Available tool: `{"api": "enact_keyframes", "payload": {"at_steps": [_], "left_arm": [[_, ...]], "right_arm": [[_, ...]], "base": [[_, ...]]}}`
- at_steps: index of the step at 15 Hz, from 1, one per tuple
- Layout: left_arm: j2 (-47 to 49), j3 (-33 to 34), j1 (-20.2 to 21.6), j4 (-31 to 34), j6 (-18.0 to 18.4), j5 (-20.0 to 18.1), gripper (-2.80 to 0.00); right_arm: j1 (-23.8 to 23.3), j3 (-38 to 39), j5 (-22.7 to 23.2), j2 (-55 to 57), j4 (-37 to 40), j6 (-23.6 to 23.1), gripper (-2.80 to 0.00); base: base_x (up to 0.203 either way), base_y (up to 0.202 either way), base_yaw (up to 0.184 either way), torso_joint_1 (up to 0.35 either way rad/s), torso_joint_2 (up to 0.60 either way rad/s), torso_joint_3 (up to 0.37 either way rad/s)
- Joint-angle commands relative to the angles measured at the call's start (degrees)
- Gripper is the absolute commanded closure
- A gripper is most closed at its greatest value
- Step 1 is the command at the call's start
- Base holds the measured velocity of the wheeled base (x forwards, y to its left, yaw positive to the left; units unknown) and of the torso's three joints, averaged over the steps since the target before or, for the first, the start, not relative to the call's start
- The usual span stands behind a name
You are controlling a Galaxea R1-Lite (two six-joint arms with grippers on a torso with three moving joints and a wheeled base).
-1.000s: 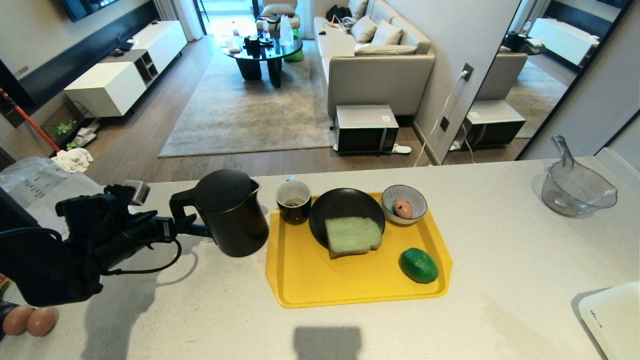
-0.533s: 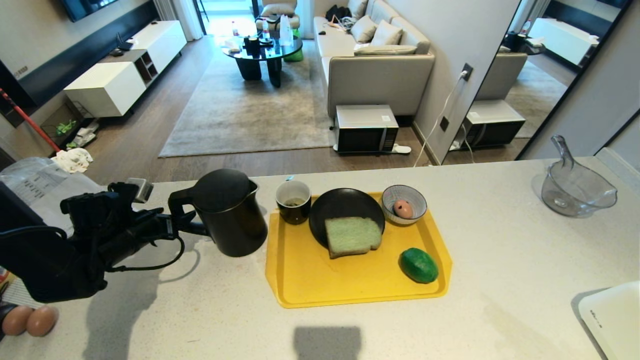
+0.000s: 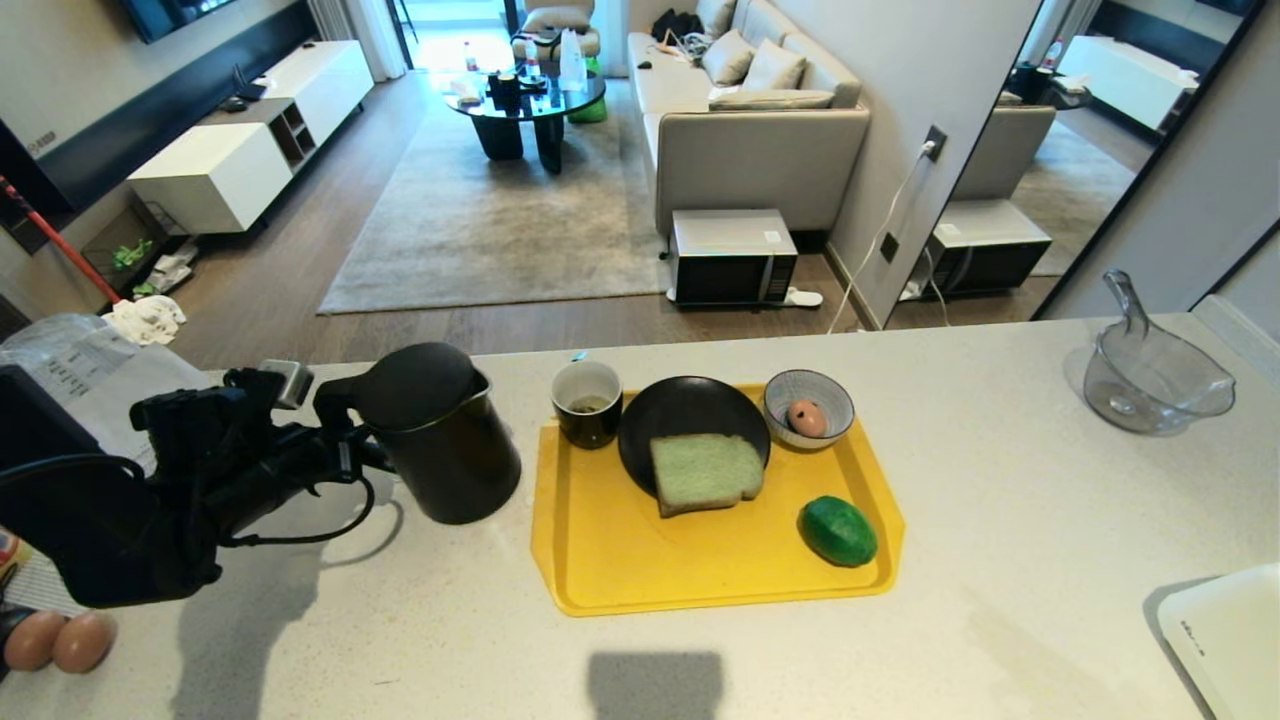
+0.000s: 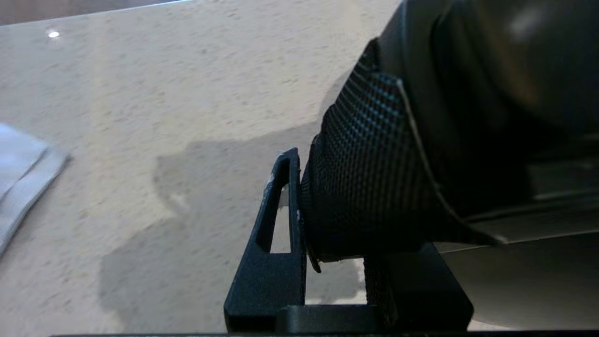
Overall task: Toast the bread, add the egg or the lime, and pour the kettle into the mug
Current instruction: Pick up the kettle
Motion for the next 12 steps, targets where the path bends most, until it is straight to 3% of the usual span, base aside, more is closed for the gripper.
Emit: {"api": "enact_keyframes", "payload": {"at_steps": [1,4,9,12], "left_arm": [[-1.0,1.9,-0.1,-2.9,-0.9,-0.1,0.00],[-2.7,3.9,-0.3,-4.3,-2.3,0.0,0.00],[-5.2,6.8,-1.4,-13.6,-2.8,2.6,0.00],[-8.0,6.6,-1.4,-13.1,-2.5,3.5,0.00]], "right_arm": [[0.0,0.0,0.0,0.1,0.0,0.0,0.00],[0.0,0.0,0.0,0.1,0.0,0.0,0.00],[0.0,0.0,0.0,0.1,0.0,0.0,0.00],[0.0,0.0,0.0,0.1,0.0,0.0,0.00]], "base": [[0.000,0.000,0.000,0.000,0.00,0.000],[0.000,0.000,0.000,0.000,0.00,0.000],[0.000,0.000,0.000,0.000,0.00,0.000],[0.000,0.000,0.000,0.000,0.00,0.000]]}}
